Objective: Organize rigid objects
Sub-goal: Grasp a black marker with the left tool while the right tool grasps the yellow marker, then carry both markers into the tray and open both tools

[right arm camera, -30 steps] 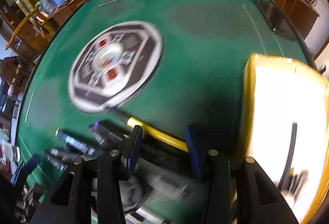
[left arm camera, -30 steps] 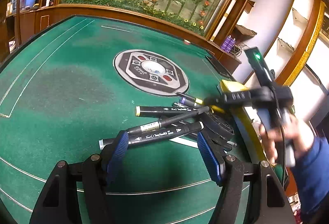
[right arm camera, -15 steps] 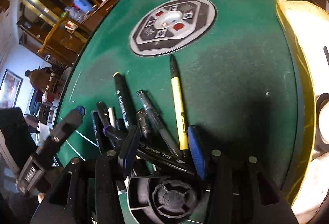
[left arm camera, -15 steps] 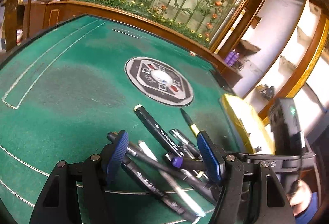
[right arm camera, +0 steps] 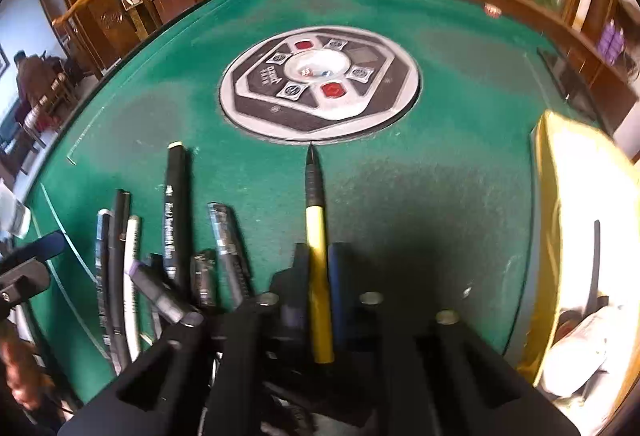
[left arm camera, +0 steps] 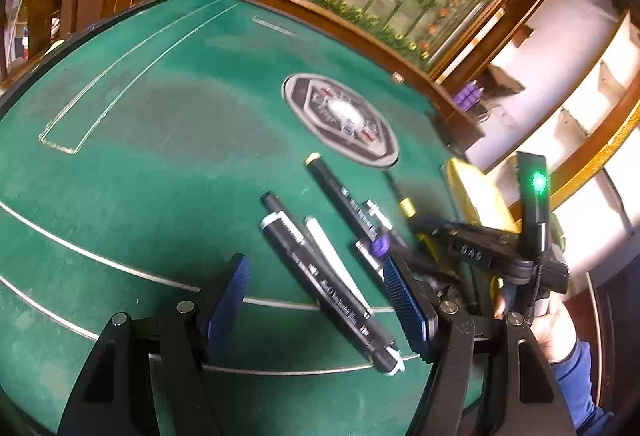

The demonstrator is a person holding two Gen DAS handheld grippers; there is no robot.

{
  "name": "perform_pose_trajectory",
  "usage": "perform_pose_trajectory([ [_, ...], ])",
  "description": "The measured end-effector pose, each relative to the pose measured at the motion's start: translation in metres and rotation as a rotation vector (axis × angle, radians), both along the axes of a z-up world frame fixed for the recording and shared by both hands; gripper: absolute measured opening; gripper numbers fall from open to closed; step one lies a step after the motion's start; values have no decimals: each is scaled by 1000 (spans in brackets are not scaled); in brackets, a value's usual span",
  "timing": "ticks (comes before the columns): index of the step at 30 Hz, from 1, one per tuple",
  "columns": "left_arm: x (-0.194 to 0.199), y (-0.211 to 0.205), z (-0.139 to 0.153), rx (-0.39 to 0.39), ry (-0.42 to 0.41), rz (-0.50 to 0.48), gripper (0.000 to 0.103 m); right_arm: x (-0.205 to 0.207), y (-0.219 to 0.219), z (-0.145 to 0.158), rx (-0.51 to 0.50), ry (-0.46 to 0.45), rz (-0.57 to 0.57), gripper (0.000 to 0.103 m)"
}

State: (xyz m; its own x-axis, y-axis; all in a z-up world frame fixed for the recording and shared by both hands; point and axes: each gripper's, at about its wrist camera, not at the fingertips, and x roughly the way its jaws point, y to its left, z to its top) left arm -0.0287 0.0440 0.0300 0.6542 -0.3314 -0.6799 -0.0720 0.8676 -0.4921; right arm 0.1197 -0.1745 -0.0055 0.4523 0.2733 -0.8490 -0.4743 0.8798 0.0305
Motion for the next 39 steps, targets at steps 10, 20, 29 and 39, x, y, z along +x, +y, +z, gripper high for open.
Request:
perform_pose_trajectory([
  [10,0,-17,-16,96,130,83,71,-7,-44,29,388,-189,-14,8],
  [20,13,-51,-15,292,163,160,68,-27,-53,50,529,-226,74,8],
  [29,5,-49,-14,294,170,99,31,-28,-60,53,578,-200,69,8],
  [39,-8,-37,-12,273,166,60,31,-30,-58,53,572,-202,84,8],
])
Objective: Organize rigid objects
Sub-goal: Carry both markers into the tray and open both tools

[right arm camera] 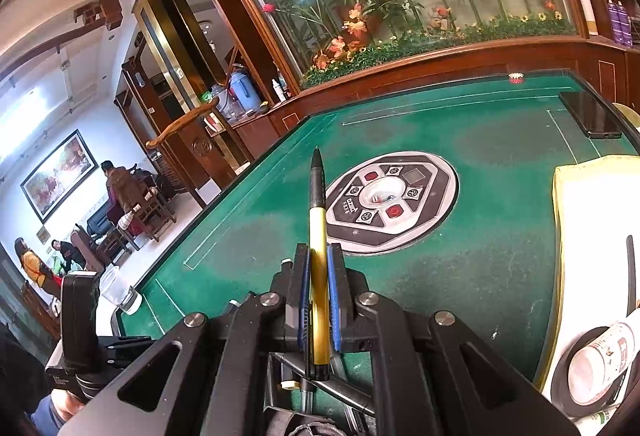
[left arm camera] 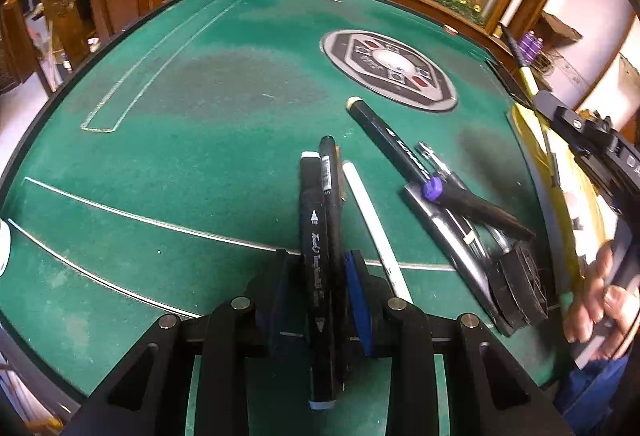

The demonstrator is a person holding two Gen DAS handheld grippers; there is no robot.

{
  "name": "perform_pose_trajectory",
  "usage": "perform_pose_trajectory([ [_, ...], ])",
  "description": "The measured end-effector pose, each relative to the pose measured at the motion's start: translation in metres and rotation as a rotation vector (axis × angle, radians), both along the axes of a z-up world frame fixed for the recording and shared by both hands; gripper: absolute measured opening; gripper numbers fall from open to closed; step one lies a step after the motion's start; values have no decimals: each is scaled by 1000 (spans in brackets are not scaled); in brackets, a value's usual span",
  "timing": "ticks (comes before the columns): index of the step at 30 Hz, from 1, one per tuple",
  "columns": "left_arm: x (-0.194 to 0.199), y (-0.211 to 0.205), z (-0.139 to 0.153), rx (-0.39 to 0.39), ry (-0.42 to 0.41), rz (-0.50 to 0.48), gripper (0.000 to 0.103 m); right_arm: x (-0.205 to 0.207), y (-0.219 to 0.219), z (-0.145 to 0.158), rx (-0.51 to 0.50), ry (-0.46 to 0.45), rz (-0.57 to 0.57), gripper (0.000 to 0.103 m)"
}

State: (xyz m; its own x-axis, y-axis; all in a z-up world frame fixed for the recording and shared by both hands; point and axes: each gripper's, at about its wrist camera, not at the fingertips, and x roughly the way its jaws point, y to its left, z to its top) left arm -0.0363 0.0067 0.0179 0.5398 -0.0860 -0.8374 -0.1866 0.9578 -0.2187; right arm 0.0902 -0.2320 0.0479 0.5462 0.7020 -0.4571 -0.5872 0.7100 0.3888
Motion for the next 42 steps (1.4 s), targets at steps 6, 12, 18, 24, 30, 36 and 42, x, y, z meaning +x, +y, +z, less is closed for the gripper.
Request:
perform_pose_trajectory([
  [6,0,7,-1,-32,-5,4,31,1,1,-1,-4,9,5,8],
  [12,5,5,0,10,-1,-20,32,2,1,-2,4,15,14,8],
  [18,6,19,0,-23,-3,-13,32,2,0,-3,3,17,14,8],
  [24,4,25,-2,-52,0,-24,32,2,0,-4,2,21,18,8],
  [30,8,18,-1,57,11,-20,31,2,1,-6,-4,23,26,8],
  [36,13,5,-5,196,17,-43,31,2,9,-16,-53,50,47,8],
  [42,14,3,-5,189,-21,-25,15,-1,12,-15,-60,46,64,8],
])
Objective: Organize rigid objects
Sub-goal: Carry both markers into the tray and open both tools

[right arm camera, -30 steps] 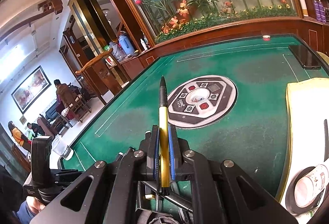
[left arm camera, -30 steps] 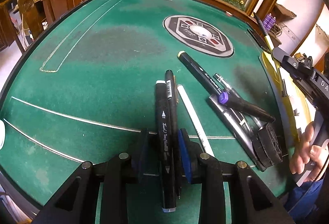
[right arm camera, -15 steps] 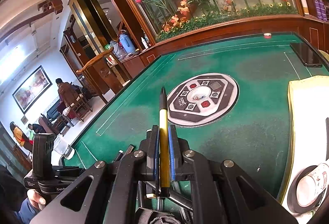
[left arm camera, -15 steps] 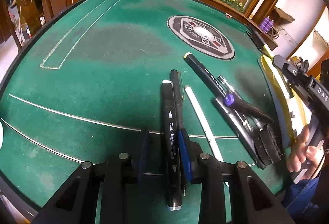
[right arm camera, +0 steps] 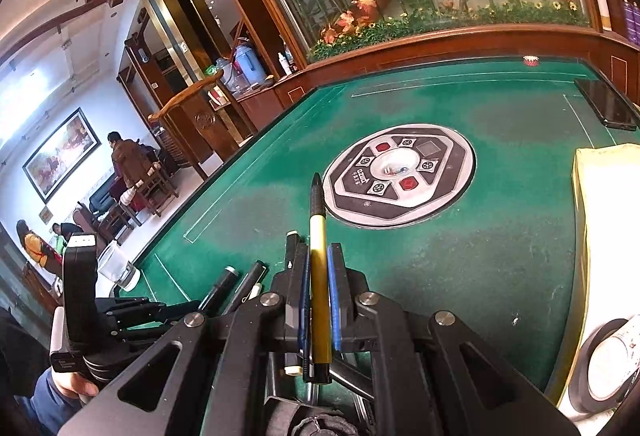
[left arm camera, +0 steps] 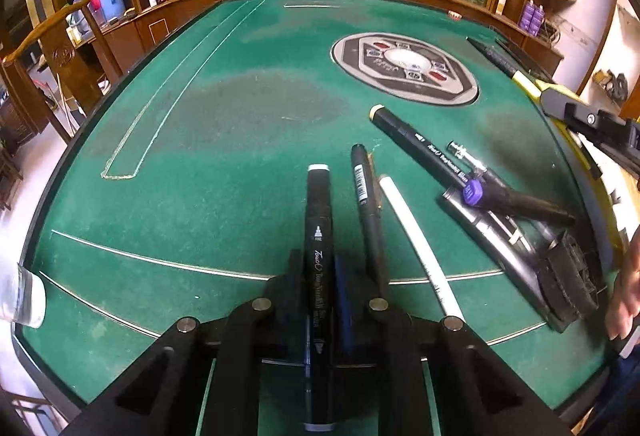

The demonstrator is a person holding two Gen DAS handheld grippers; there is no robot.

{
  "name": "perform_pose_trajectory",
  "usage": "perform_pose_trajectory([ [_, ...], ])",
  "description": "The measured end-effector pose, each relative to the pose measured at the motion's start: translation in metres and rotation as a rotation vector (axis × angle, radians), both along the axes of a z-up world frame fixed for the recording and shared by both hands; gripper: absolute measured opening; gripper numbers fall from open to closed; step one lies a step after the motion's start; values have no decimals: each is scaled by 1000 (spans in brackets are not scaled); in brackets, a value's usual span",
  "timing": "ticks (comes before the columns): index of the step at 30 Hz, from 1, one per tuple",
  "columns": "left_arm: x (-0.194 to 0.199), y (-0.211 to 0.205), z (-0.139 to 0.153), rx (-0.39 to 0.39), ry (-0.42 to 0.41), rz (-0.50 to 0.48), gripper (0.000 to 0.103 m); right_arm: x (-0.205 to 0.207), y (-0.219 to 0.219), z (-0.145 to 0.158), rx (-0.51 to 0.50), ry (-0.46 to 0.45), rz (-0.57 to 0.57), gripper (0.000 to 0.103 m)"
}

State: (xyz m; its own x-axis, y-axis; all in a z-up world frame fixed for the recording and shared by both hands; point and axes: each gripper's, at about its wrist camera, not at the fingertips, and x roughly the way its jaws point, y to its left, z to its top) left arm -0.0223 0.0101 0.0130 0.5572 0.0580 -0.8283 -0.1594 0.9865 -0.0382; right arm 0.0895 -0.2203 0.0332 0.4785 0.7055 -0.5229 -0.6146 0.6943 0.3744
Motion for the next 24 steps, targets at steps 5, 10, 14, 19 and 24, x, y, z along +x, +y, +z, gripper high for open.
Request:
perform_pose_trajectory([
  [5,-5,5,8,-73,-43,15,15,-1,0,1,5,1,8,8],
  [10,-6,5,22,-131,-75,13,15,-2,0,3,9,-3,18,8],
  [14,-1,-2,34,-166,-95,8,15,-2,0,3,20,3,24,8],
  [19,3,-12,48,-194,-130,-9,15,0,-4,4,47,20,33,8],
  [24,7,-23,54,-215,-131,-34,15,3,-7,3,67,38,33,8],
])
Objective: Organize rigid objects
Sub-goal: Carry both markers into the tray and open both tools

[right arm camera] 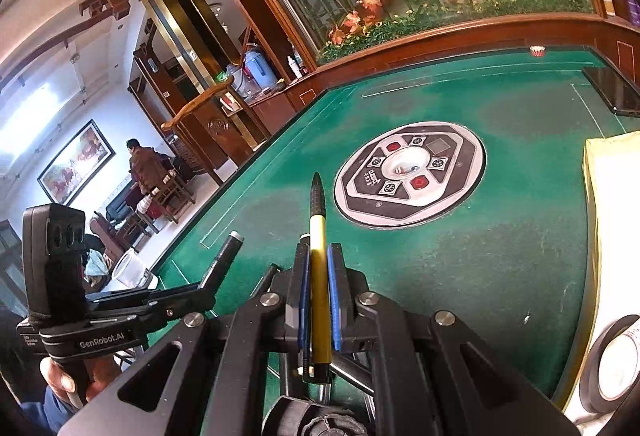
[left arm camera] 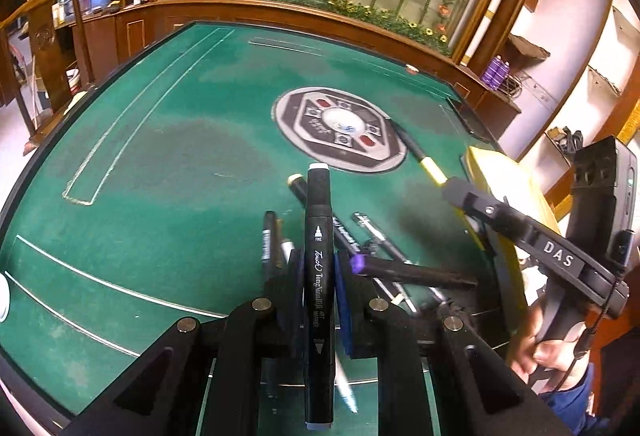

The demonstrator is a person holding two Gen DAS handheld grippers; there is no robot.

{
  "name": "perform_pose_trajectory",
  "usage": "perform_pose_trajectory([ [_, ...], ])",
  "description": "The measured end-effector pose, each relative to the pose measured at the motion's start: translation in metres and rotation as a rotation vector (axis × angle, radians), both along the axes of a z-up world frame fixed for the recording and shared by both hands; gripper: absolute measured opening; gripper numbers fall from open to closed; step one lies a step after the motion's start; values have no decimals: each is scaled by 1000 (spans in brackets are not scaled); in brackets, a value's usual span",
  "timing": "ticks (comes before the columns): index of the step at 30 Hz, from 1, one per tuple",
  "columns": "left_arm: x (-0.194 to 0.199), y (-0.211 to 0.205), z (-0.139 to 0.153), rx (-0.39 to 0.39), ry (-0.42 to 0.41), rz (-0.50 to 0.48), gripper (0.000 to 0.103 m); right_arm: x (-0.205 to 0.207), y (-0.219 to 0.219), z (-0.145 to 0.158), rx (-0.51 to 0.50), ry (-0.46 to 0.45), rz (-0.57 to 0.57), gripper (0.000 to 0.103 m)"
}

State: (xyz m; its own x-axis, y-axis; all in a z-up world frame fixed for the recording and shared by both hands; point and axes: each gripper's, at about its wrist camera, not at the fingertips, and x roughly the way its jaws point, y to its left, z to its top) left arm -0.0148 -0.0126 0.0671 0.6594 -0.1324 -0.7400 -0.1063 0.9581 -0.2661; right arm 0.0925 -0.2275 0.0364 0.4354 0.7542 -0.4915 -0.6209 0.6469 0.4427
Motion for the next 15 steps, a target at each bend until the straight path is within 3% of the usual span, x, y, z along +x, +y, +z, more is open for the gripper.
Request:
perform_pose_trajectory([
  [15,28,-32,26,-67,-34,-83,15,0,-15,9,75,30,-33,8],
])
